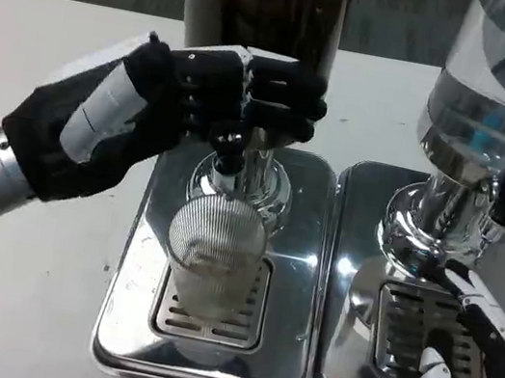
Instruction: Grasp the cup under the faucet to collect the drink, then remove the cup.
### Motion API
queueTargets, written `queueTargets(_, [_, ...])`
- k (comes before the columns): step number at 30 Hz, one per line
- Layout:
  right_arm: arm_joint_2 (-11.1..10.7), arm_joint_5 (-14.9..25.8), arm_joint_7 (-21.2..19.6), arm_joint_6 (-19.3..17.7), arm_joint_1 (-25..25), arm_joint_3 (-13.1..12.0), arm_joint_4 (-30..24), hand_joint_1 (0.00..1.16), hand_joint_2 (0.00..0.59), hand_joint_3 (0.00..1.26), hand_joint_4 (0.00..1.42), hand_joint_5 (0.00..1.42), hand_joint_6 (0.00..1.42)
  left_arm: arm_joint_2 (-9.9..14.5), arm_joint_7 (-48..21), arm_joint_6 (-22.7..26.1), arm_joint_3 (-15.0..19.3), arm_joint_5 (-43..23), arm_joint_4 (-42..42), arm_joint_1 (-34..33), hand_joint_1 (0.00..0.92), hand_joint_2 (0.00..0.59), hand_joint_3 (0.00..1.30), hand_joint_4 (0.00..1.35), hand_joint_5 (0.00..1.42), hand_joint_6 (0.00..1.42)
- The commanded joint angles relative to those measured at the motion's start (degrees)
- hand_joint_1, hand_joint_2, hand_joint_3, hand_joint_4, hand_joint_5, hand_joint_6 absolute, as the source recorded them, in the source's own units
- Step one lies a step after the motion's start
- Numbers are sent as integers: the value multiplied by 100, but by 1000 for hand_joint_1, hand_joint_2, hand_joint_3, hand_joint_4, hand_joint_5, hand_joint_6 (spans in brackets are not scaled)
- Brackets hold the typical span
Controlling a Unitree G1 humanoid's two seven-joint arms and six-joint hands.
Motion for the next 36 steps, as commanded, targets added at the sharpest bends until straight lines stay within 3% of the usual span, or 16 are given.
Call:
queueTargets(1, [-18, 7, 19, -11, -1, -21, -5, 391, 586, 210, 86, 86, 212, -46, 98, -559, -12, 259, -108, 146, 0, 55, 314, 271, 293, 172])
queueTargets(7, [-15, 28, 54, 45, 5, -39, -49, 389, 586, 210, 86, 86, 215, -52, 210, -960, -19, 399, -107, 236, 0, 56, 314, 270, 293, 172])
queueTargets(22, [-1, 13, 64, 56, 28, -69, -56, 386, 586, 210, 86, 86, 224, -90, 133, -610, -121, 17, -280, 405, 0, 66, 306, 265, 292, 172])
queueTargets(36, [-60, 68, 127, 72, -4, -145, -68, 384, 586, 210, 87, 86, 229, -112, 130, -770, -239, 71, -470, 567, 0, 67, 292, 259, 278, 172])
